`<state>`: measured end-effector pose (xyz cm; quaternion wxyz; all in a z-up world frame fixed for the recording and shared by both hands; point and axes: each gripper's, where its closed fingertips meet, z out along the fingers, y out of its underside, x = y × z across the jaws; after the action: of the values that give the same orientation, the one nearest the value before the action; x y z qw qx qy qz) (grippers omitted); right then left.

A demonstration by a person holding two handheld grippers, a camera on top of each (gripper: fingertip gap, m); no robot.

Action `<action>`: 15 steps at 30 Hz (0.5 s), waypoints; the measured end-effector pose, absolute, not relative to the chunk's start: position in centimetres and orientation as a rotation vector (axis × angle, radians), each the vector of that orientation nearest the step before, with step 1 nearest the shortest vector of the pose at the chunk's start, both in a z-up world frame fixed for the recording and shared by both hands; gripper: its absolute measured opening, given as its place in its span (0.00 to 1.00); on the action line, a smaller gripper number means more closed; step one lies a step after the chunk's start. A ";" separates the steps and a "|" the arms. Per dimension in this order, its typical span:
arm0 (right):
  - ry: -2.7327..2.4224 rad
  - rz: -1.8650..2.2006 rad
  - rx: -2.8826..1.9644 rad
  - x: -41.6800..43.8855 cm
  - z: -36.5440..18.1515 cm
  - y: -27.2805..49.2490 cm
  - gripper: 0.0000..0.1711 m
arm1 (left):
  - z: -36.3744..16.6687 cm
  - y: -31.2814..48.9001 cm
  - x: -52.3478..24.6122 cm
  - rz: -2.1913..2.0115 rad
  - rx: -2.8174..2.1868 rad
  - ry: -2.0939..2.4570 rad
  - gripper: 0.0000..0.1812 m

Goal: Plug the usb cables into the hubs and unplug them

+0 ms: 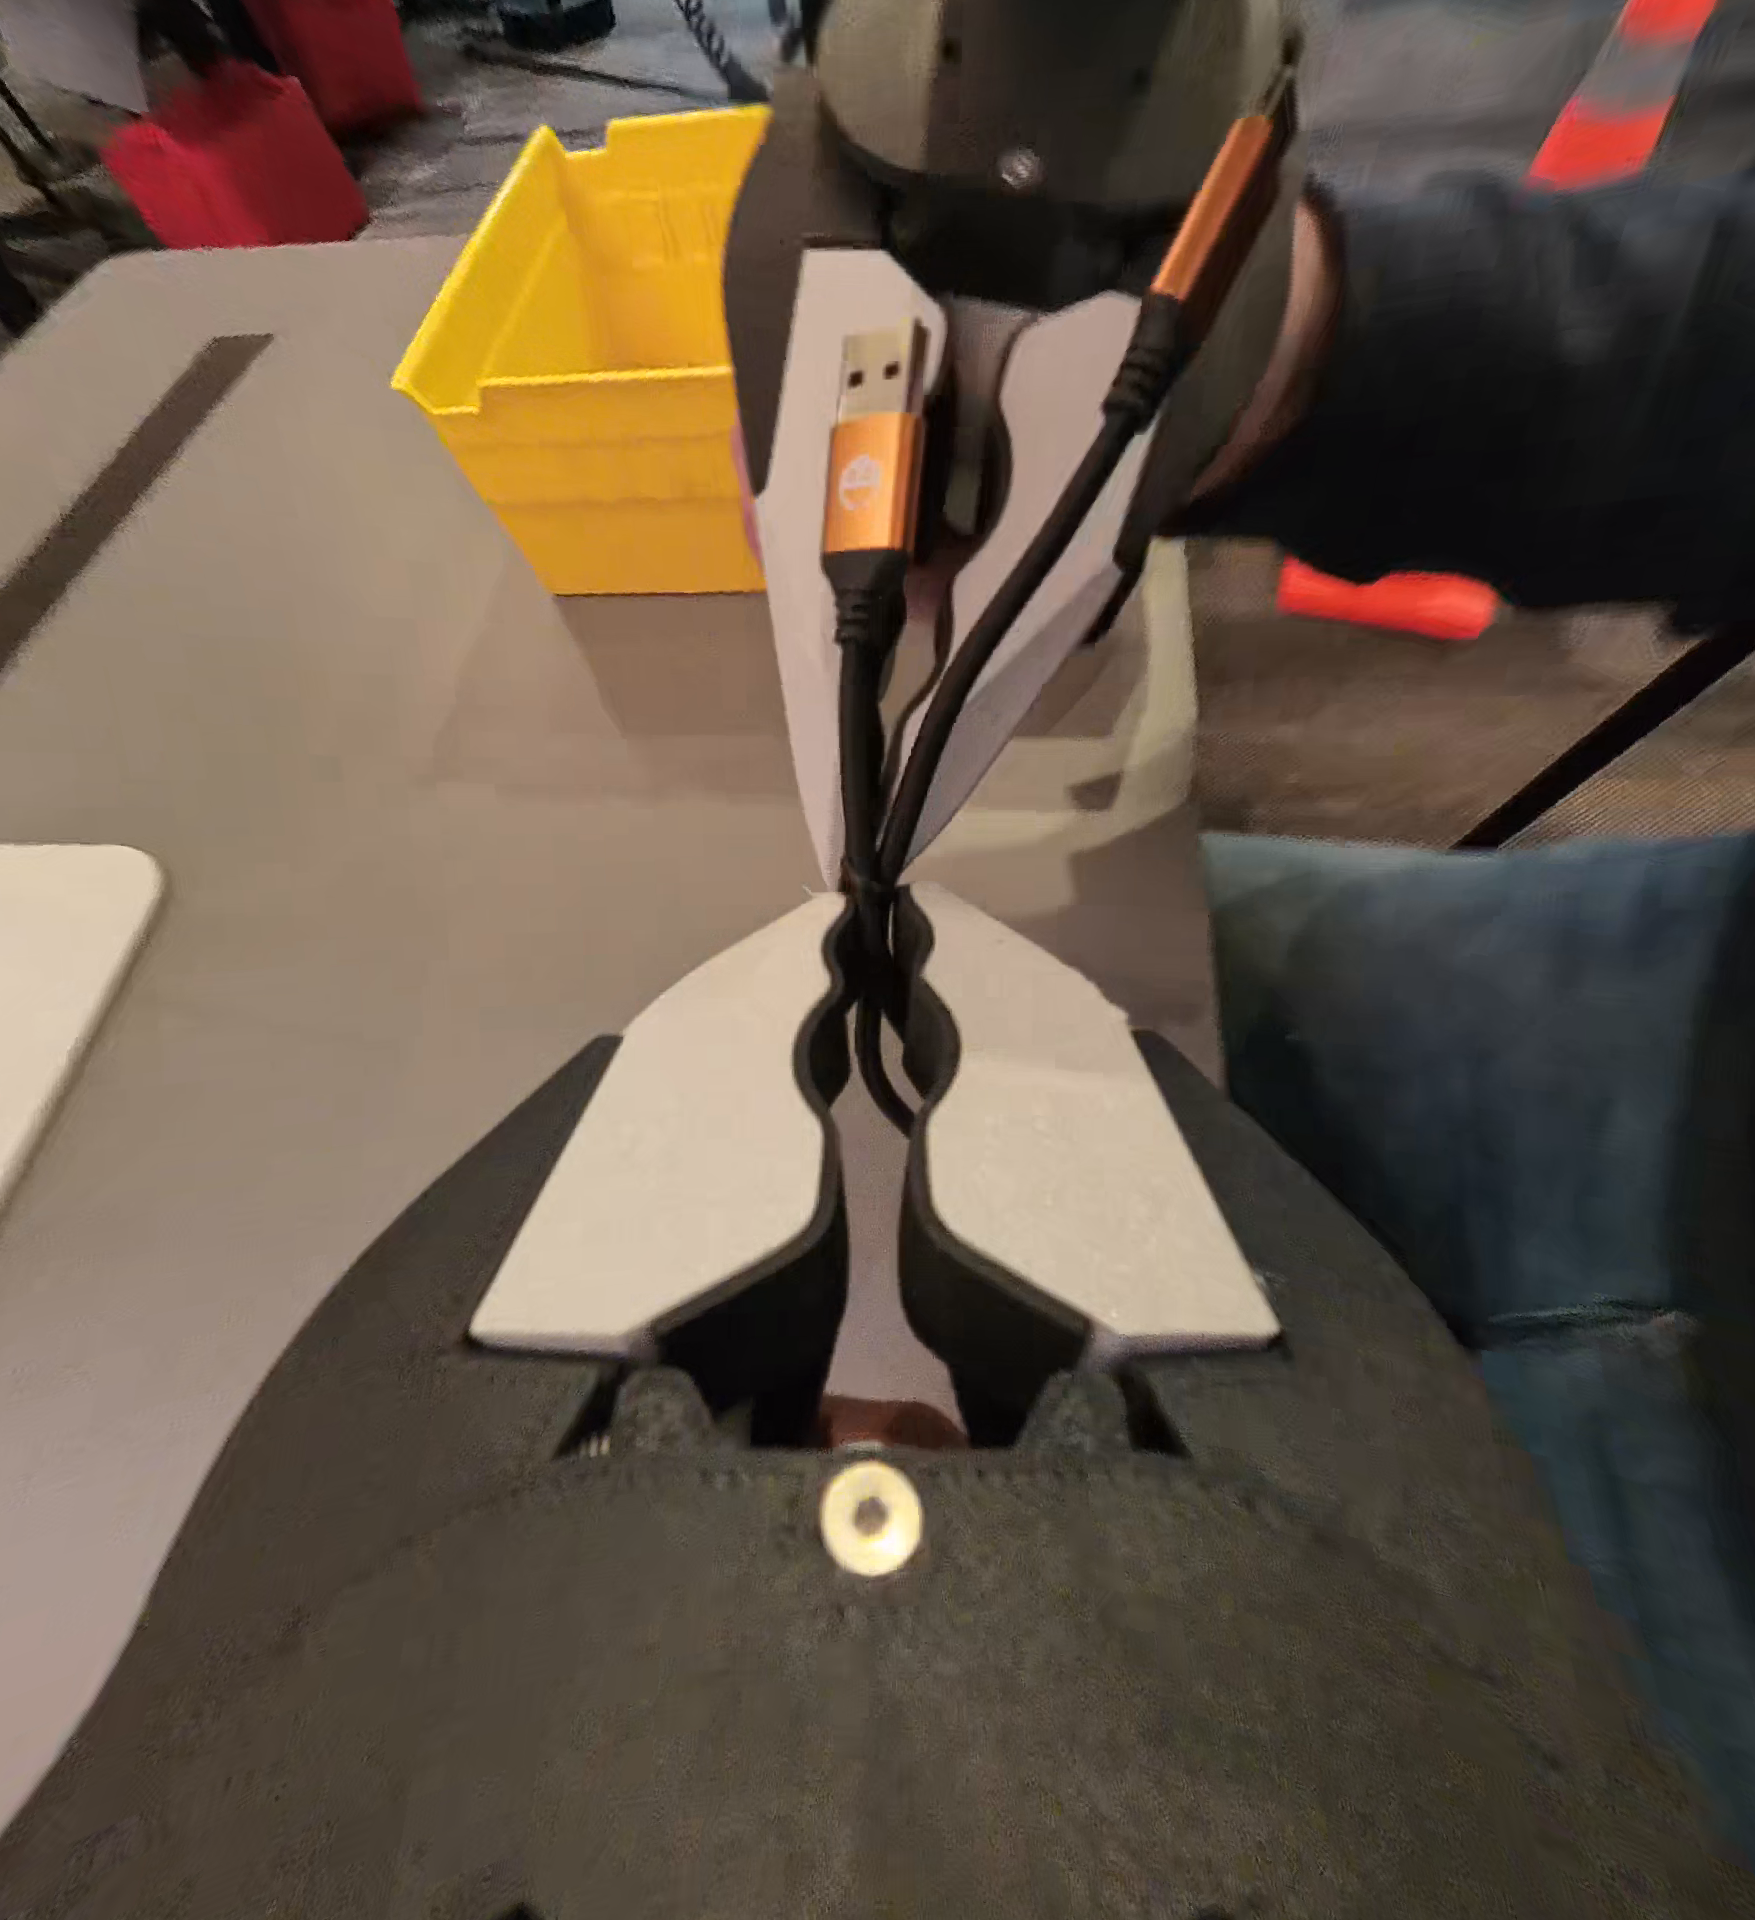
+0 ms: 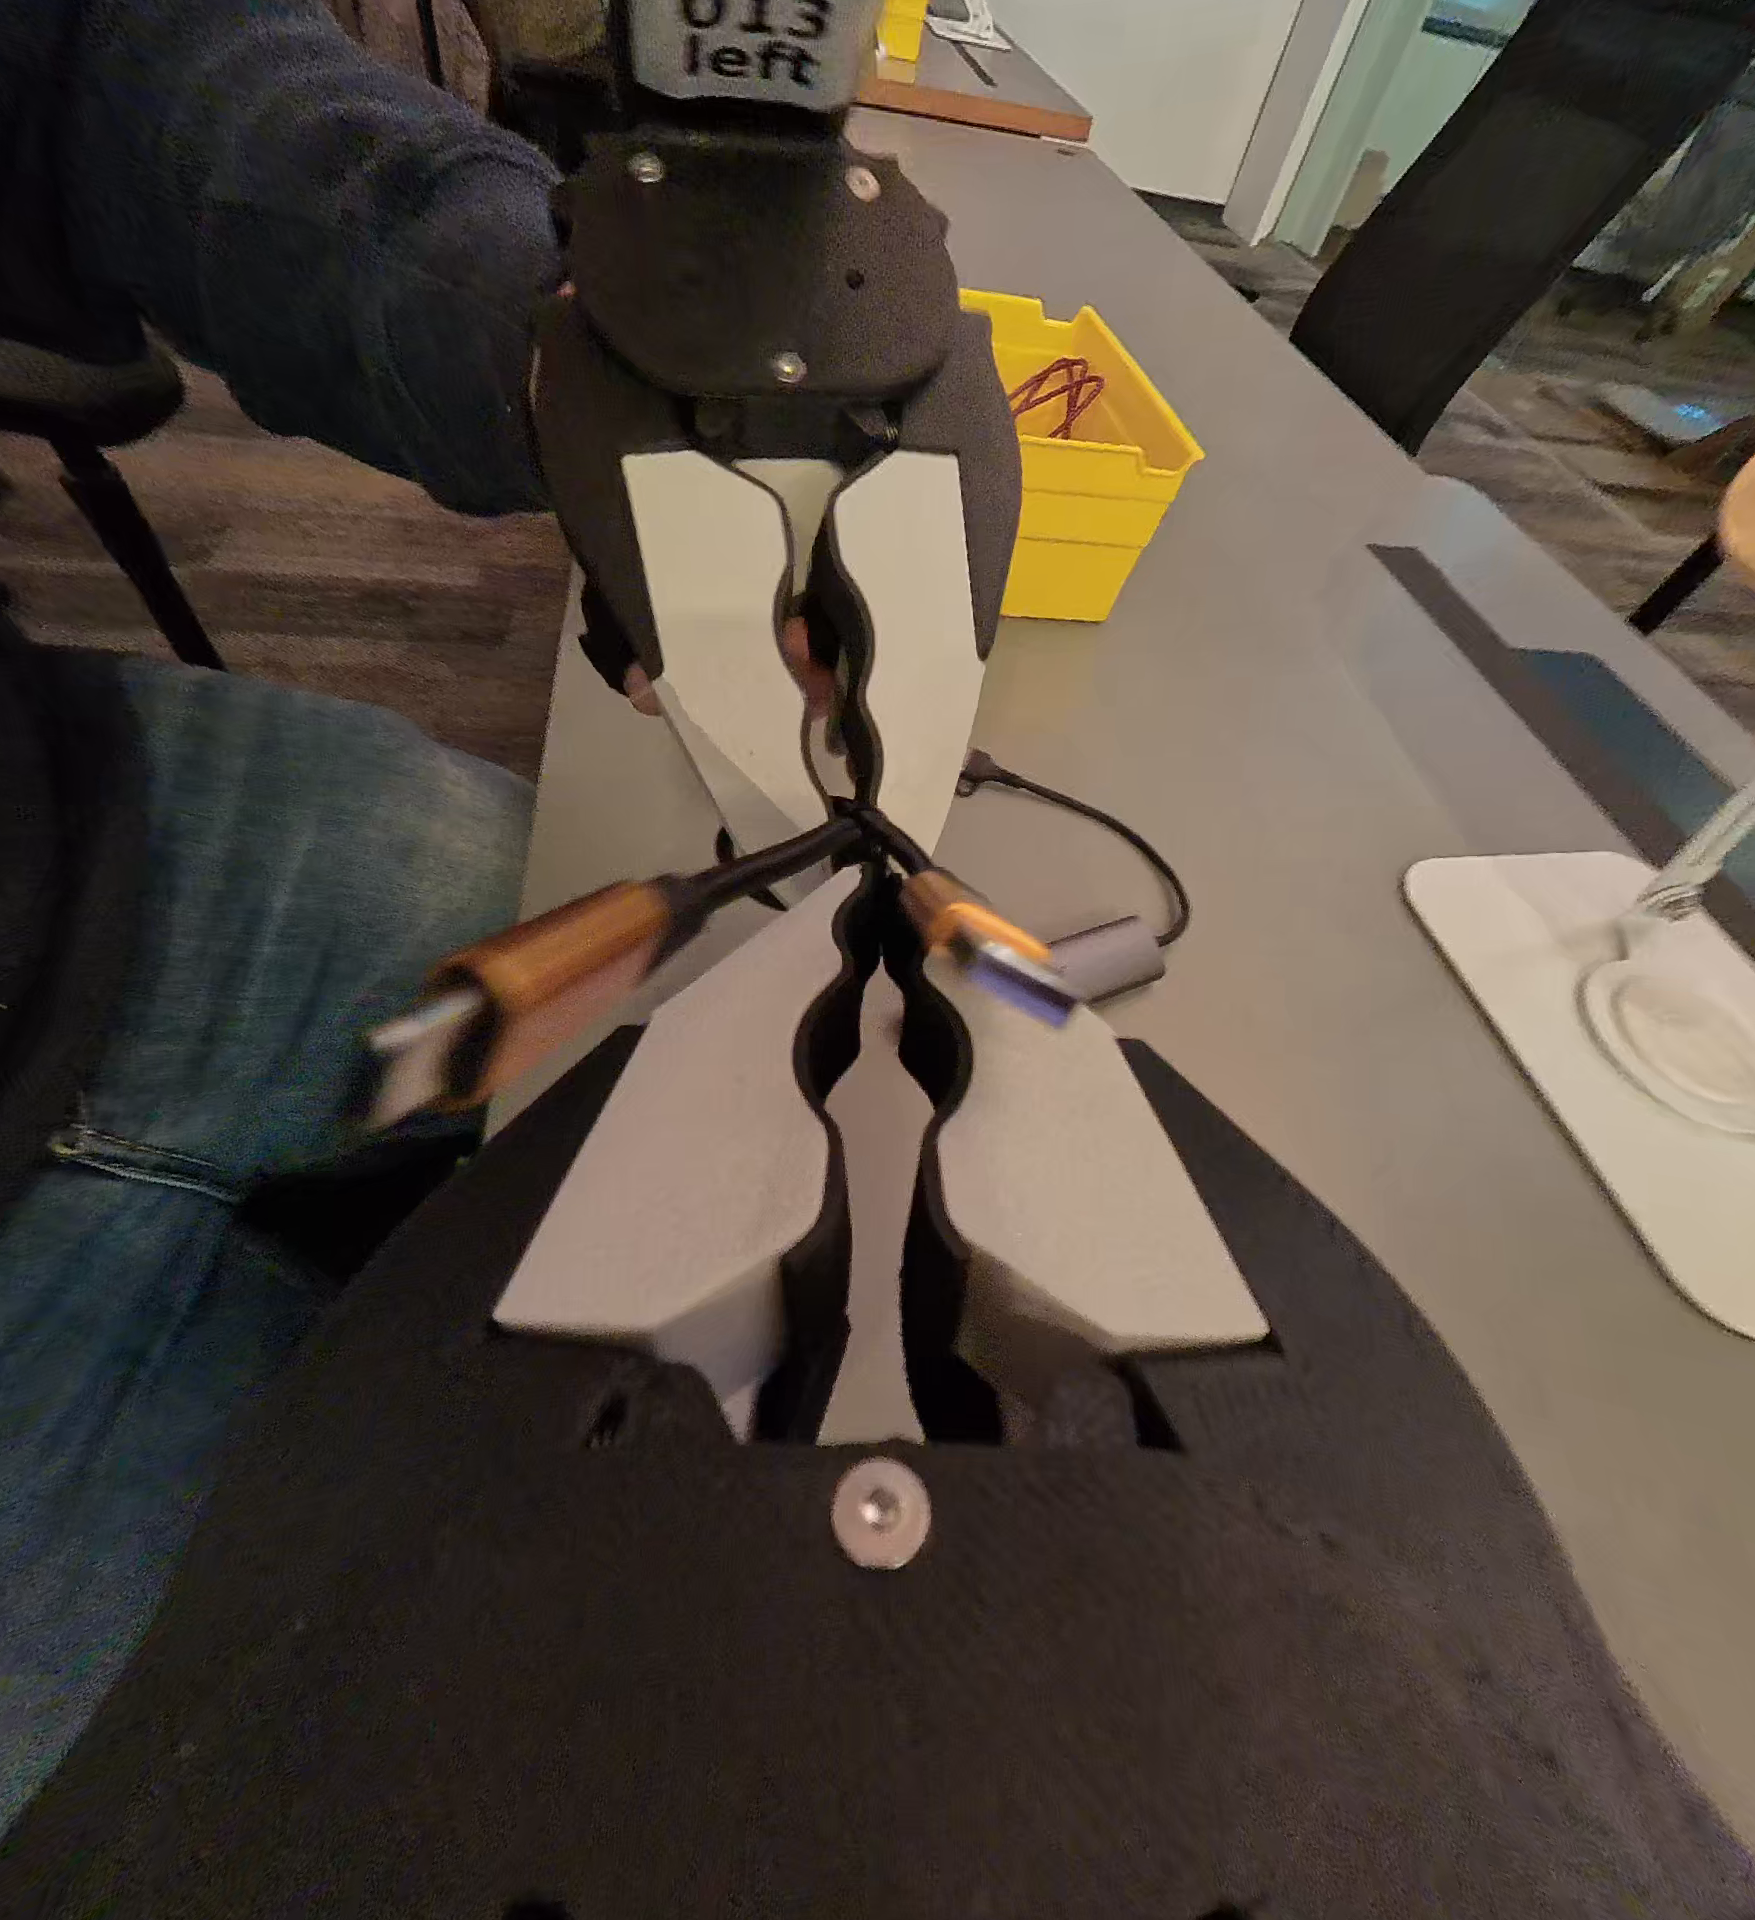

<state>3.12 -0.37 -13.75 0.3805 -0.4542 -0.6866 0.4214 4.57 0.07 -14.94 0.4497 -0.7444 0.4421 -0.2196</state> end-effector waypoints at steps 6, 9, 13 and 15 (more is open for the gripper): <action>-1.700 0.863 -1.088 2.8 -13.3 0.3 0.00 | -14.0 0.0 5.0 -1.137 -1.884 0.602 0.02; -1.707 0.609 -1.029 2.6 -13.9 0.9 0.00 | -14.5 0.0 5.2 -1.307 -1.896 0.369 0.02; -1.727 0.184 -0.886 2.5 -14.7 1.7 0.00 | -15.5 0.3 5.2 -1.440 -1.907 0.092 0.02; -1.712 0.139 -0.872 2.6 -14.7 1.7 0.00 | -15.6 0.3 5.1 -1.465 -1.886 0.027 0.02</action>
<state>2.57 1.74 -14.68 0.5709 -0.3715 -0.7297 0.0591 5.13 0.30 -15.55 0.3677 -0.7343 0.0106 -0.5704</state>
